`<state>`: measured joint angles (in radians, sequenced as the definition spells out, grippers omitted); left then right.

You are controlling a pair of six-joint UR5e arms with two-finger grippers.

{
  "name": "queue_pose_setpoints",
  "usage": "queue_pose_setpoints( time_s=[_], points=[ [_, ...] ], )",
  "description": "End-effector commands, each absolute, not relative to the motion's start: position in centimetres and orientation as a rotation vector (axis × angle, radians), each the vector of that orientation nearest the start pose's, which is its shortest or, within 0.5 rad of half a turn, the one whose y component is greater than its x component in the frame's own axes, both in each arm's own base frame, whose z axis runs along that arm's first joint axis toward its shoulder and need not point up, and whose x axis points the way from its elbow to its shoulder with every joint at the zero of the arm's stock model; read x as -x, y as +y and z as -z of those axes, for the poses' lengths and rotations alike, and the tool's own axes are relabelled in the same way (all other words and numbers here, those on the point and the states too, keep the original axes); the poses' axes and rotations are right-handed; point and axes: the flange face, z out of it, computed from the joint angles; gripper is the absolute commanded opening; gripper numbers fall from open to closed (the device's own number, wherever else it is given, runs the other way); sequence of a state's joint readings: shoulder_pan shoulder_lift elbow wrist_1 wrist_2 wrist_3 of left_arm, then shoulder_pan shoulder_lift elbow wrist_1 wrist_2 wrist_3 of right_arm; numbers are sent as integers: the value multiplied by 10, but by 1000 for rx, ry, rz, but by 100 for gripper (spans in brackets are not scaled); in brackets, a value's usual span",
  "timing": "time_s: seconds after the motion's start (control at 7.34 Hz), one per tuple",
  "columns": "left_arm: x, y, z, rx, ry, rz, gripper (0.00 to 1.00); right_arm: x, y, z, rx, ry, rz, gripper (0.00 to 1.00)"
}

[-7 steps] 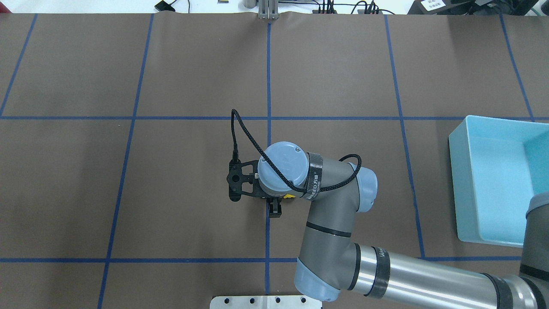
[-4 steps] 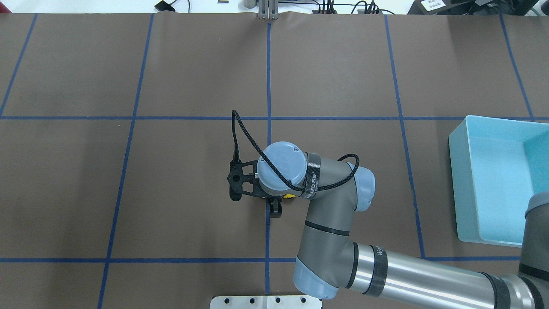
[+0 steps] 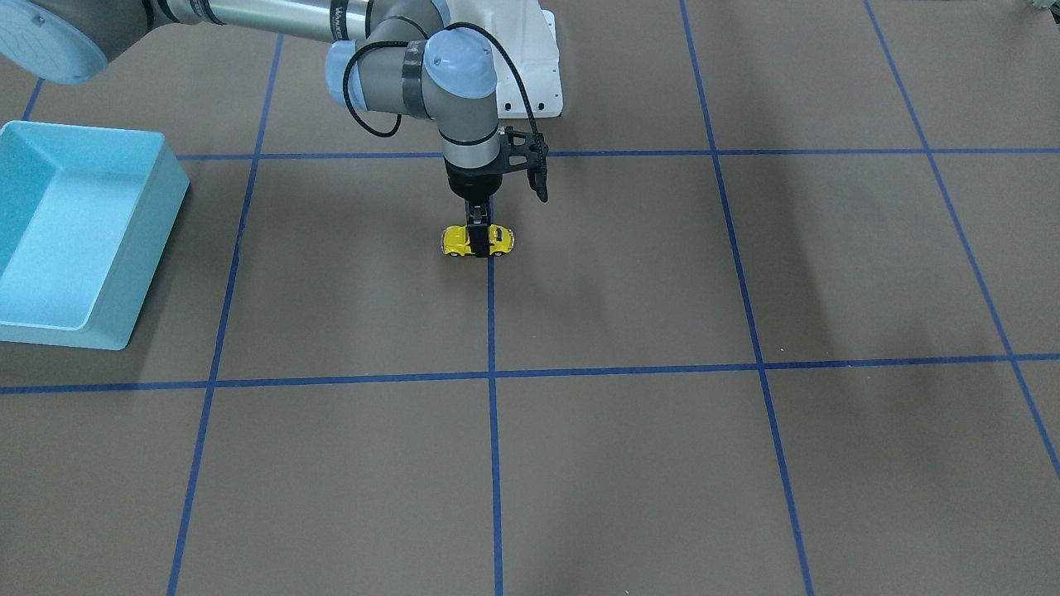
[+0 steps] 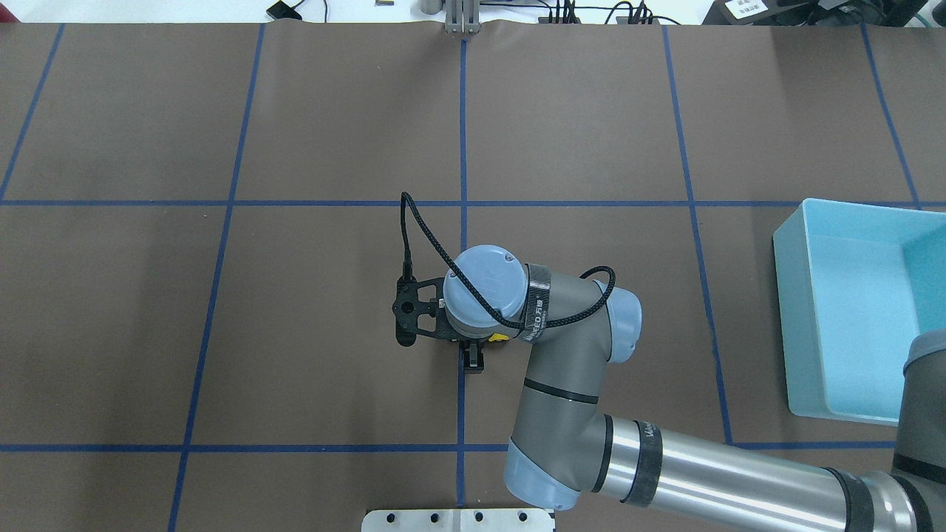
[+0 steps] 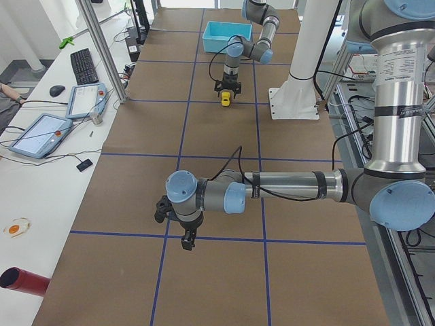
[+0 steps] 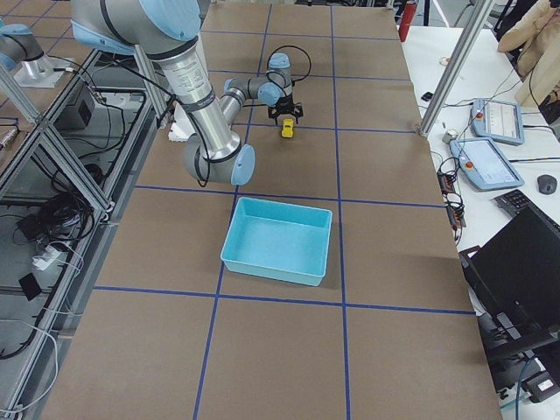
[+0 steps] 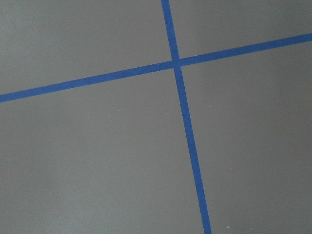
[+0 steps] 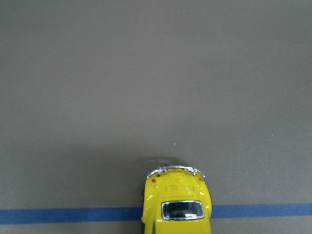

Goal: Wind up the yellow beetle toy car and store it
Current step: 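Close the right gripper around the yellow car, then lift the car with the right gripper and carry it over the blue bin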

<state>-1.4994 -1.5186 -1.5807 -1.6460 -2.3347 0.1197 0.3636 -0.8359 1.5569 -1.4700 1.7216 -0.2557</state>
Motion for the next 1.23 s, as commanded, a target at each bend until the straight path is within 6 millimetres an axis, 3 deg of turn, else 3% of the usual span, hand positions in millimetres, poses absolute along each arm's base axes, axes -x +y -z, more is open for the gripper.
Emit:
queue_pose_setpoints(
  time_s=[0.0,0.14,0.27,0.41,0.54,0.68,0.82,1.09],
  points=[
    [30,-475,-672,-48,764,-193,100,631,-366,-215,-724,-559,1440,43],
    [30,-475,-672,-48,764,-193,100,629,-363,-214,-716,-586,1449,20],
    [30,-475,-672,-48,764,-193,100,615,-374,-208,-703,-633,1445,0],
    [30,-475,-672,-48,764,-193,100,595,-388,-201,-692,-675,1430,0],
    [30,-475,-672,-48,764,-193,100,568,-387,-183,-663,-680,1424,0],
    [30,-475,-672,-48,764,-193,100,534,-383,-180,-646,-665,1411,0],
    [30,-475,-672,-50,764,-194,100,496,-382,-200,-642,-655,1388,0],
    [31,-475,-671,-51,766,-191,100,405,-421,-238,-620,-697,1335,0]
  ],
)
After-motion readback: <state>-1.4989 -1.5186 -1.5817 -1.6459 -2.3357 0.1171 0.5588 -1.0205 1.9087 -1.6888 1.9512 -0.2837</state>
